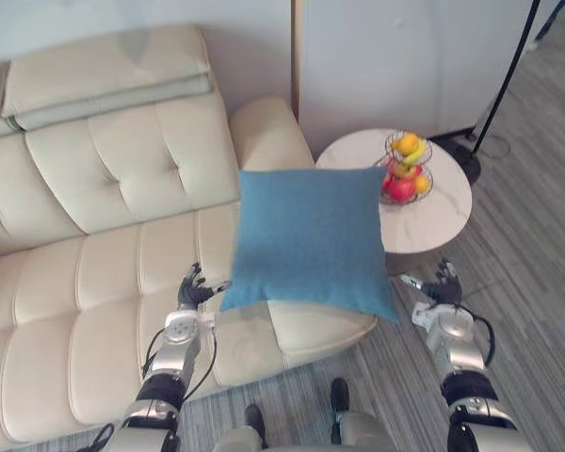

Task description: Pick up cushions and gather them together orderly.

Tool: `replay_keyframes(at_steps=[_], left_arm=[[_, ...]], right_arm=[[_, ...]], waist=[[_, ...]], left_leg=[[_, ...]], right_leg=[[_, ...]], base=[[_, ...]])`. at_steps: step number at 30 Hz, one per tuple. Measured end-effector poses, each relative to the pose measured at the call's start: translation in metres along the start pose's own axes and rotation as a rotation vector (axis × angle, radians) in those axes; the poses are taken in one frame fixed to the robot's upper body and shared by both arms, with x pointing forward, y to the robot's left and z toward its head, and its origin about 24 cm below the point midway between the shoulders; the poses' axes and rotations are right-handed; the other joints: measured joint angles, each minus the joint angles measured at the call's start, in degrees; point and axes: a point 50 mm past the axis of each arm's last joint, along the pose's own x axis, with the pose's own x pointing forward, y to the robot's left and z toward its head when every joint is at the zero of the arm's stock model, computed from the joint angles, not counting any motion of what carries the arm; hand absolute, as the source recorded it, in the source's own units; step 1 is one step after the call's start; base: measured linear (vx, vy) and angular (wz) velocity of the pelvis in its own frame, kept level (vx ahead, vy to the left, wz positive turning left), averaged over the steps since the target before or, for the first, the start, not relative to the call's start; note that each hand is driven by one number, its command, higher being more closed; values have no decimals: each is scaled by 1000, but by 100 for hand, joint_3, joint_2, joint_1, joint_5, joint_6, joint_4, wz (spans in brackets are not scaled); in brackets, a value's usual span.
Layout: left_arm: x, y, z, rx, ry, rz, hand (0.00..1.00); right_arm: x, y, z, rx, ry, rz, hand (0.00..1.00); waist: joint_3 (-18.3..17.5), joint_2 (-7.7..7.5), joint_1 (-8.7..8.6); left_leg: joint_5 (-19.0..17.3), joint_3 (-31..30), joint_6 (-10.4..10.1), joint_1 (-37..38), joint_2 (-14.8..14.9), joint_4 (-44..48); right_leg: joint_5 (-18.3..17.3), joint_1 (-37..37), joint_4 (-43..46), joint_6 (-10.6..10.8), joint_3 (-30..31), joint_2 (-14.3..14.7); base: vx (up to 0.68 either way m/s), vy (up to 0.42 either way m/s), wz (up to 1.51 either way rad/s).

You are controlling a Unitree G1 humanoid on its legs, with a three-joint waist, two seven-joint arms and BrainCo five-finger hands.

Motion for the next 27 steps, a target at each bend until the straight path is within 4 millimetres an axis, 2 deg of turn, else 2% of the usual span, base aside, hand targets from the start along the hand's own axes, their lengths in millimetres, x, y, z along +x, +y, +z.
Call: replay_keyframes(at_steps=[2, 6, 7, 12, 14, 20, 24, 27], left_arm=[[12, -20, 25, 2, -57, -34, 0], [20, -34, 52, 6, -124, -47, 0], [23, -37, 61, 11, -149, -48, 100], [27, -42, 85, -19, -206, -33, 100], [27, -41, 98, -46, -251, -30, 100], [23, -41, 123, -89, -347, -53, 100], [18, -47, 133, -119, -390, -86, 100], [8, -51, 137, -162, -432, -112, 100]], right_arm=[[7, 17, 18, 19, -34, 31, 0], [9, 36, 37, 76, -72, 47, 0], [7, 42, 44, 86, -96, 59, 100], [-1, 64, 68, 135, -180, 113, 100], [-3, 67, 75, 161, -205, 126, 100], [-7, 65, 93, 187, -280, 139, 100], [-9, 65, 90, 200, -278, 147, 100], [-20, 62, 86, 212, -305, 163, 100]], waist=[[224, -28, 16], [498, -105, 38], [549, -105, 51], [649, -111, 100], [649, -112, 108], [649, -111, 141], [648, -109, 141], [641, -106, 141]], left_leg=[[-1, -1, 0, -346, -2, 271], [-49, 0, 14, -776, 62, 662], [-137, 4, 12, -1007, 125, 891], [-239, 12, -6, -1436, 208, 1185], [-247, 13, -20, -1547, 239, 1184], [-138, 44, -86, -1568, 303, 1139], [-78, 31, -135, -1291, 294, 934], [22, -6, -167, -986, 271, 672]], right_leg=[[-2, -369, 296, -2, 50, -41], [-34, -731, 584, -40, 76, -73], [-49, -896, 680, -54, 57, -72], [-24, -1234, 787, -73, 34, -56], [2, -1304, 753, -92, -15, -50], [87, -1325, 660, -150, -49, 0], [86, -1099, 603, -151, -112, 1], [80, -849, 529, -150, -189, 2]], base=[[-120, -24, 0], [-151, -32, 6], [-163, -29, 8], [-117, -23, -1], [-32, -21, 8], [73, -7, -1], [100, 6, 2], [68, 6, 10]])
